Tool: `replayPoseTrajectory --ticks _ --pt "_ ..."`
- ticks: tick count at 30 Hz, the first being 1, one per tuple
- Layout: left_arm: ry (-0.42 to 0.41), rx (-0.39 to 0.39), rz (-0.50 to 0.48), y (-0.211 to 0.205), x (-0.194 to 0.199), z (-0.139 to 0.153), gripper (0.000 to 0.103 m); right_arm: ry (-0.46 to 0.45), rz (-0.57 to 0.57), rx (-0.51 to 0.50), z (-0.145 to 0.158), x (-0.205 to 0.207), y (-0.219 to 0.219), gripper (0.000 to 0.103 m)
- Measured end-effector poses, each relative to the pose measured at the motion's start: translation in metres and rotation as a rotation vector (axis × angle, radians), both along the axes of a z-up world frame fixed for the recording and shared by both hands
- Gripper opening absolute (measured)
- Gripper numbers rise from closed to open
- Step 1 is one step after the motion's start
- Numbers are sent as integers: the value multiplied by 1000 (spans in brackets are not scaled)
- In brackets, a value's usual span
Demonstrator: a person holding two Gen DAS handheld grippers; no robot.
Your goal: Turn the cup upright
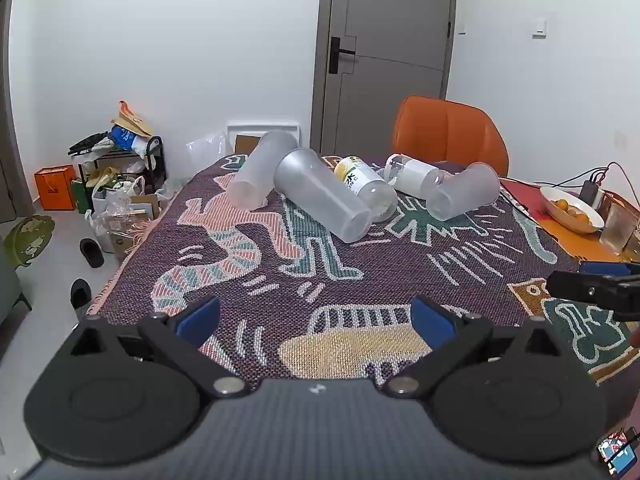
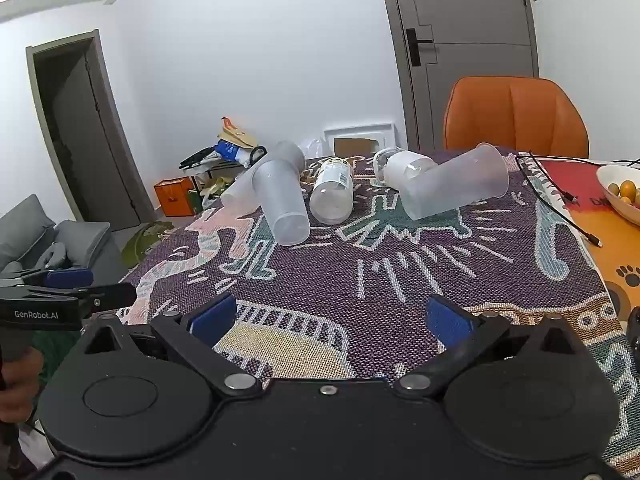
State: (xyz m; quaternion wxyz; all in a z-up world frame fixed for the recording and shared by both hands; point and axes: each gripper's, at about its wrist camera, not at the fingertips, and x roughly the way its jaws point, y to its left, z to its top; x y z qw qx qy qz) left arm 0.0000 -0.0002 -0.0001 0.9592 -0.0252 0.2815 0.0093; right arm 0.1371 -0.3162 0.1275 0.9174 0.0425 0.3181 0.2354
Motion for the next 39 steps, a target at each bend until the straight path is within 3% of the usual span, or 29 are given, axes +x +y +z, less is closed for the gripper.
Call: replayPoseTrajectory --ticks 39 --pt "-65 -30 -17 4 -6 6 101 -8 0 -5 1 1 1 103"
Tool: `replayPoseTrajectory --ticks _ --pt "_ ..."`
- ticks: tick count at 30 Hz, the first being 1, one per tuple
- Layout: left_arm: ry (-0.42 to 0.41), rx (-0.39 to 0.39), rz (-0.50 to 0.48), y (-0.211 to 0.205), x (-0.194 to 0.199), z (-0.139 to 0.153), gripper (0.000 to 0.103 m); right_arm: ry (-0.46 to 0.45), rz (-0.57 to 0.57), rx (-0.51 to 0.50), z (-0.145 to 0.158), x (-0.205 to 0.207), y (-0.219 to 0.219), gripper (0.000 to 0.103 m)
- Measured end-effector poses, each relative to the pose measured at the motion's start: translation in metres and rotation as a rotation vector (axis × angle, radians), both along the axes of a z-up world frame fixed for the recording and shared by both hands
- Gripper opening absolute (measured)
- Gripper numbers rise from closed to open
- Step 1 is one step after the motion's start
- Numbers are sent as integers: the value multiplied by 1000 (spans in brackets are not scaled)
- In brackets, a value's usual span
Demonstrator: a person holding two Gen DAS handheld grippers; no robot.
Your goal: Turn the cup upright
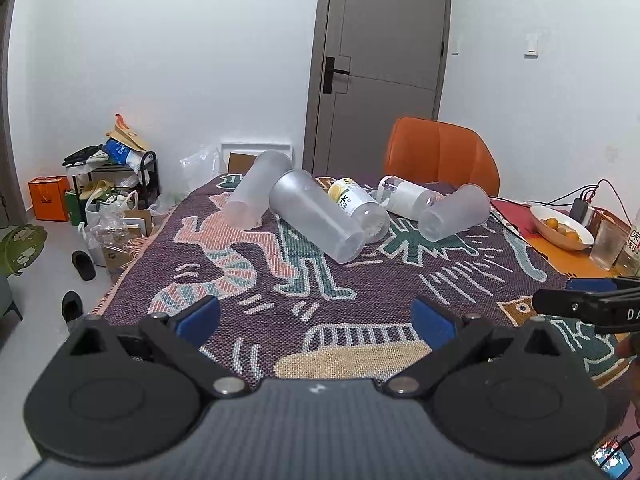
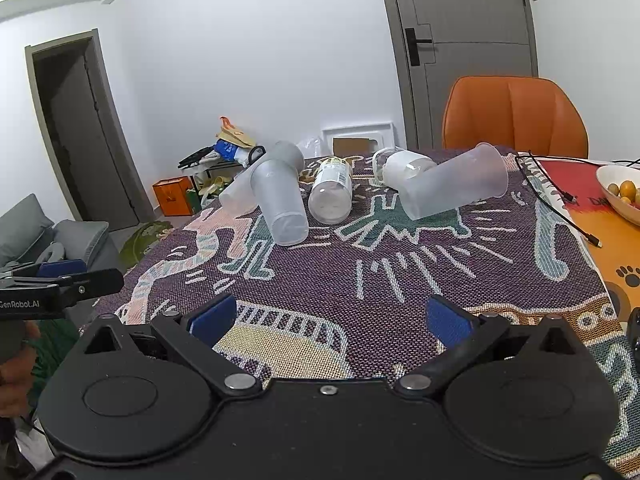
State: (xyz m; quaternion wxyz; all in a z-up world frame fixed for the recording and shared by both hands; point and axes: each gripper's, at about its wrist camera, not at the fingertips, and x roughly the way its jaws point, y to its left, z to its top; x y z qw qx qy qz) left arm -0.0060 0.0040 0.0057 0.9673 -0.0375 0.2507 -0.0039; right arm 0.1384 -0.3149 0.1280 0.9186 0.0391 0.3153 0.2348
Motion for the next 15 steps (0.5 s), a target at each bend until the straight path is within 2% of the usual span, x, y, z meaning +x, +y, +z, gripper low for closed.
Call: replayPoseTrajectory --ticks 15 --pt "-3 -6 -15 -1 -2 0 101 0 -2 -1 -1 1 -1 103"
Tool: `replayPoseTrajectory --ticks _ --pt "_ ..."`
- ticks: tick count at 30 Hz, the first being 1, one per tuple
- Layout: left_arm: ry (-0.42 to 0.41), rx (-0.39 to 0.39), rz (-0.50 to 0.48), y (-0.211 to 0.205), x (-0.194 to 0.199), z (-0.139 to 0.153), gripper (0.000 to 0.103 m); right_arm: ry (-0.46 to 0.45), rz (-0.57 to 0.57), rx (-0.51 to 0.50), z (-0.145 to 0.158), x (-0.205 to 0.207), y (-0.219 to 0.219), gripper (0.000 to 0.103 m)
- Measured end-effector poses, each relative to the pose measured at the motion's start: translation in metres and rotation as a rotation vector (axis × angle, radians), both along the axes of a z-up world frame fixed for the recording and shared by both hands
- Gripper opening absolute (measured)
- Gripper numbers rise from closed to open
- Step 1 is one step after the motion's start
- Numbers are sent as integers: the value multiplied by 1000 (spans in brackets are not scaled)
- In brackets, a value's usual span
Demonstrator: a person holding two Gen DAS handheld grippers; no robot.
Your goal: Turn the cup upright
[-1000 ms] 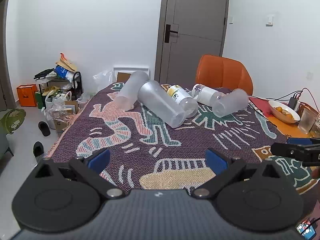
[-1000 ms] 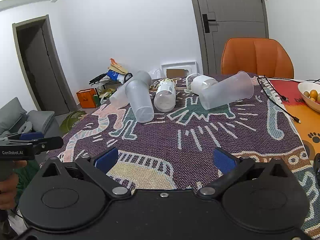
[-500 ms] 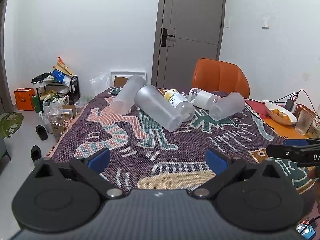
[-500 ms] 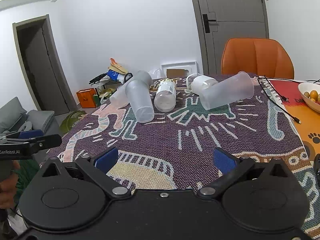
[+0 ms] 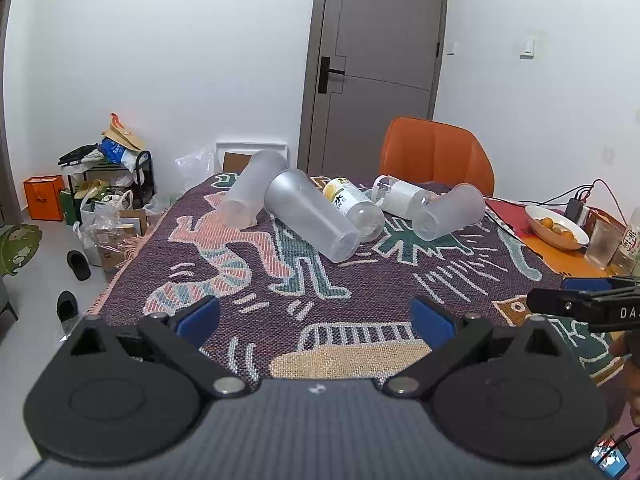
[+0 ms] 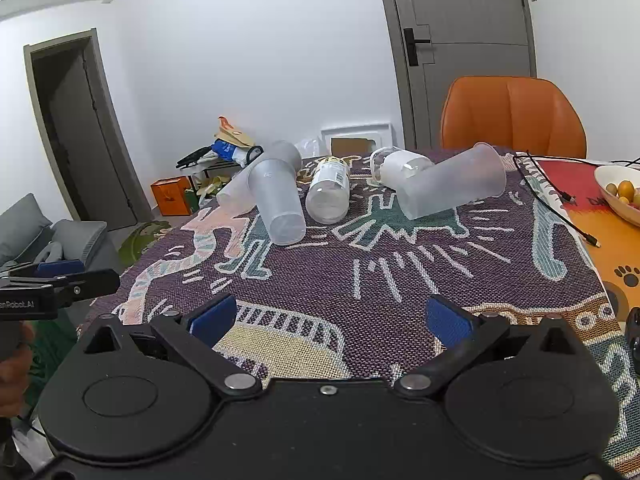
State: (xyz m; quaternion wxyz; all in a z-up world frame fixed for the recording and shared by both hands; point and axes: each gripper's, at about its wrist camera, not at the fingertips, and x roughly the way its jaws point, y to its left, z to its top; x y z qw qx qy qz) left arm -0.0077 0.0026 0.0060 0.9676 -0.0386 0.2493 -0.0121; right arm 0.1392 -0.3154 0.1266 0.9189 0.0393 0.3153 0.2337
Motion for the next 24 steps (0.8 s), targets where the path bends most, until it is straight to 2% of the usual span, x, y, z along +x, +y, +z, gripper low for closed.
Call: replayPoseTrajectory --ticks 24 --pt "-24 3 6 3 -2 4 100 0 -4 1 -1 0 -2 103"
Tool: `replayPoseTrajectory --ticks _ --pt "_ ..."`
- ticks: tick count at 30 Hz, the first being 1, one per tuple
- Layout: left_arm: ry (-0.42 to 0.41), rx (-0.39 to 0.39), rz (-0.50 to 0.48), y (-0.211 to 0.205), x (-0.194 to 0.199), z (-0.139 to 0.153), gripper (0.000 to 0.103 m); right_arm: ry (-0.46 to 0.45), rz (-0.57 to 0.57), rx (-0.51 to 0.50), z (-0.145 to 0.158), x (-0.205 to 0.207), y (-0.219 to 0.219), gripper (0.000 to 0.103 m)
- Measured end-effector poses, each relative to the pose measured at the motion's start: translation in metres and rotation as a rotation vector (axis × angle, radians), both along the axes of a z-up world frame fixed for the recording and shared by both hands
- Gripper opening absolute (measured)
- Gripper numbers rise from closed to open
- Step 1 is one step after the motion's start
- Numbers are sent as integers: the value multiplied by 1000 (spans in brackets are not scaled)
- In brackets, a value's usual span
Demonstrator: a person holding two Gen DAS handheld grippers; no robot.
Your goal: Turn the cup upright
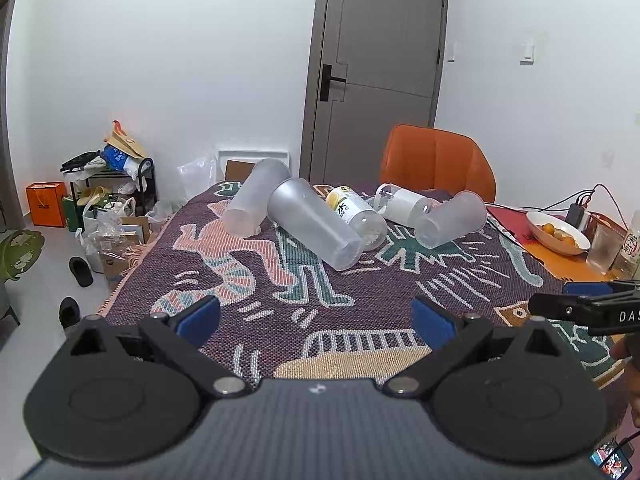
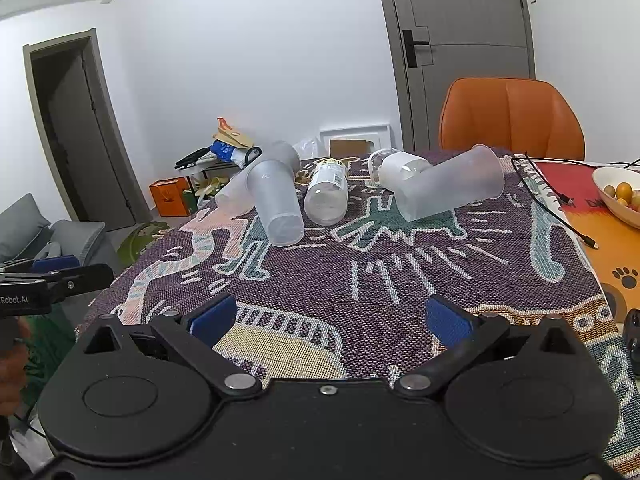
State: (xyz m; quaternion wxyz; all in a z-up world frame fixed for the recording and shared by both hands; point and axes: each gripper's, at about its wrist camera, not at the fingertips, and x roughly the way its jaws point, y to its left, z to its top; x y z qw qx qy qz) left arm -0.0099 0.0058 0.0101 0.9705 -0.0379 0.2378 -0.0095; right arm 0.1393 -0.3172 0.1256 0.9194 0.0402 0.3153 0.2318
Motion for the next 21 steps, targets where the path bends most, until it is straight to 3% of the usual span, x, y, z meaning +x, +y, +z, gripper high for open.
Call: replayPoseTrajectory --ticks 21 --pt "1 -26 7 16 36 -3 100 -43 -61 44 -2 29 -4 103"
